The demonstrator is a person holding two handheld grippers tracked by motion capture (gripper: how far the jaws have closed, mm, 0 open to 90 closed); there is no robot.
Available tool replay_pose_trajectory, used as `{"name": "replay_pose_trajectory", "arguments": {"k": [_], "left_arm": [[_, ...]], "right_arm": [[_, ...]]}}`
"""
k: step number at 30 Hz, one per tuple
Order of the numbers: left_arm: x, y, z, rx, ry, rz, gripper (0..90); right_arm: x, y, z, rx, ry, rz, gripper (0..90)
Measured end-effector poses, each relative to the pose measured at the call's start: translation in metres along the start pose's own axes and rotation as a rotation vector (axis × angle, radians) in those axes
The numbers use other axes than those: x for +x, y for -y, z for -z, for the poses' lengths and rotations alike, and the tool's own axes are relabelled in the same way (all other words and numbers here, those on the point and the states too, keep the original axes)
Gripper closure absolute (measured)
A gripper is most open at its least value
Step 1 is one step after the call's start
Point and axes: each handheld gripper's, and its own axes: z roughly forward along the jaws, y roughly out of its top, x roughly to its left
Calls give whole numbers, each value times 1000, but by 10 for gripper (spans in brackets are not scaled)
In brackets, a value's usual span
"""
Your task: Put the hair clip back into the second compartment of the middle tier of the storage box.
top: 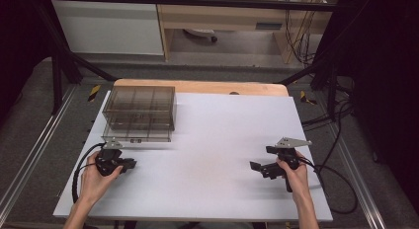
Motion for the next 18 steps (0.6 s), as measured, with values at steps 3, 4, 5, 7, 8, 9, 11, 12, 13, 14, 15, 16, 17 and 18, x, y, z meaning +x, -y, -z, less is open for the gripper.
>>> {"name": "replay_pose_trajectory", "arguments": {"k": [3,4,5,7,8,9,11,12,13,14,15,16,17,18], "left_arm": [[0,-1,1,-1,1,0,793],[-1,-1,2,-3,2,0,793],[-1,-1,2,-2,2,-1,793],[-1,-1,3,-2,4,2,793],[-1,-1,4,-3,4,3,793],[-1,-2,4,-4,4,3,793],[-1,-2,4,-8,5,3,793],[-1,-2,5,-8,6,3,793],[-1,-2,5,-8,6,4,793],[-1,-2,5,-8,7,4,793],[-1,-2,6,-8,7,3,793],[-1,-2,6,-8,7,3,793],[-1,-3,6,-8,8,3,793],[-1,-3,6,-9,9,3,793]], "right_arm": [[0,0,0,0,0,2,5],[0,0,0,0,0,2,5],[0,0,0,0,1,2,5],[0,0,0,1,1,1,5],[0,0,0,1,-1,0,5],[0,0,0,3,-1,0,5],[0,0,0,3,0,-1,5],[0,0,0,1,0,0,5],[0,0,0,0,0,1,5],[0,0,0,1,0,1,5],[0,0,0,3,-1,0,5],[0,0,0,3,-1,1,5],[0,0,0,4,-1,1,5],[0,0,0,3,-1,1,5]]}}
